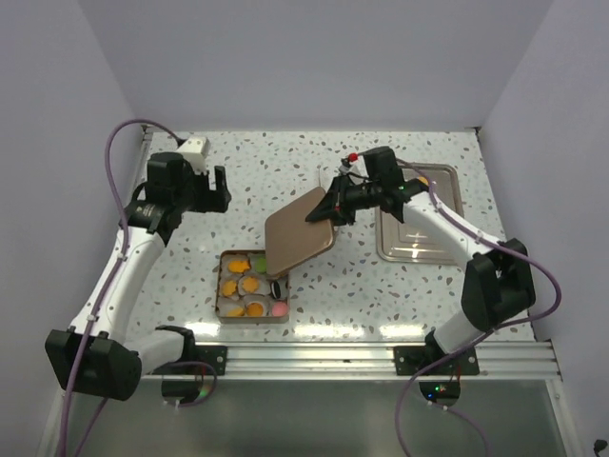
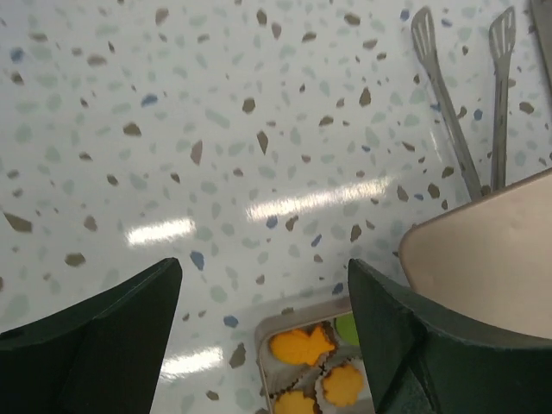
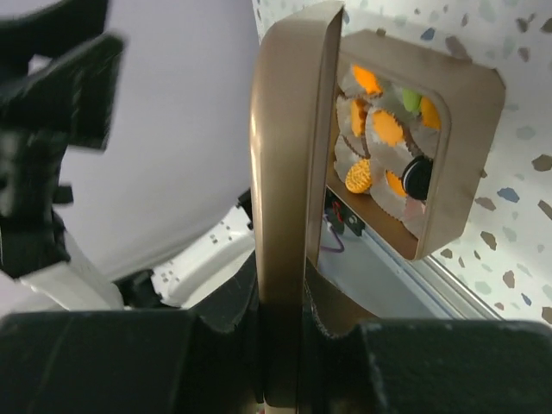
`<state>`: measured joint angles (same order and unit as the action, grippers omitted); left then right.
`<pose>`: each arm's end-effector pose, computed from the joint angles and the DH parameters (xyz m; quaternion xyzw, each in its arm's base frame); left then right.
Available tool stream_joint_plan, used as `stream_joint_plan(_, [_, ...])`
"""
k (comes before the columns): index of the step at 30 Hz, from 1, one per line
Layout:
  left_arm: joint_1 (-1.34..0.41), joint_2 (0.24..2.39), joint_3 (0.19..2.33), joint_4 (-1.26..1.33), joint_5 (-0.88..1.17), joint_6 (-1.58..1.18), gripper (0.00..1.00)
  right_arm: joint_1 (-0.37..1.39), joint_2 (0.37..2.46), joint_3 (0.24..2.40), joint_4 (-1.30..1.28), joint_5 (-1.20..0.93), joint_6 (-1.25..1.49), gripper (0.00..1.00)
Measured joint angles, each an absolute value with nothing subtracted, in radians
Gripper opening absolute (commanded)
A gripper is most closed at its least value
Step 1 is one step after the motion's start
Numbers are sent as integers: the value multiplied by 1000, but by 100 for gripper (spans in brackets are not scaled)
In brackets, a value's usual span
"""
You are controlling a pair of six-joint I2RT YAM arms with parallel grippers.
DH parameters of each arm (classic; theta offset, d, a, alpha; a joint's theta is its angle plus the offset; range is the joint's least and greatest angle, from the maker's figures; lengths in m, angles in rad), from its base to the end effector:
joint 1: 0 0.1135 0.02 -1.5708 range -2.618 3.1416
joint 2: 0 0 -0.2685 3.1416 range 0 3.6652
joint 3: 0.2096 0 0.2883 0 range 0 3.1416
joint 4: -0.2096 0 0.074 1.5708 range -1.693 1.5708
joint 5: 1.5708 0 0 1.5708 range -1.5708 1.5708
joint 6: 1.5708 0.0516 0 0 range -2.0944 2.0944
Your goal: Pack the cookies
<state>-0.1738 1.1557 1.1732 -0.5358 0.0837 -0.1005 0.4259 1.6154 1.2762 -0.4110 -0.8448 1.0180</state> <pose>0.2963 -0.0564 0.3620 0.0527 0.8626 -0.1045 0.4922 0.3456 0.1992 0.2707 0.0876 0.8477 0.5226 0.0246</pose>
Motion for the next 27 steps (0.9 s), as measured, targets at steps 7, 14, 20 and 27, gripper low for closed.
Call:
stream_joint_plan(7, [-112,1091,937,-546,184,-244,83,558,1518,1084,-89,-826,1065,0])
stream_joint_plan(14, [-6,960,796,-535,277,-340,84,596,1533,858,265,-773,1190,0])
stream_joint_plan(20, [48,905,686,-522,361,-430,89,669,1672,759,638,-721,1364,0])
stream_joint_plan(27, [60,884,609,-517,426,-482,89,735,1792,747,916,-692,1494,0])
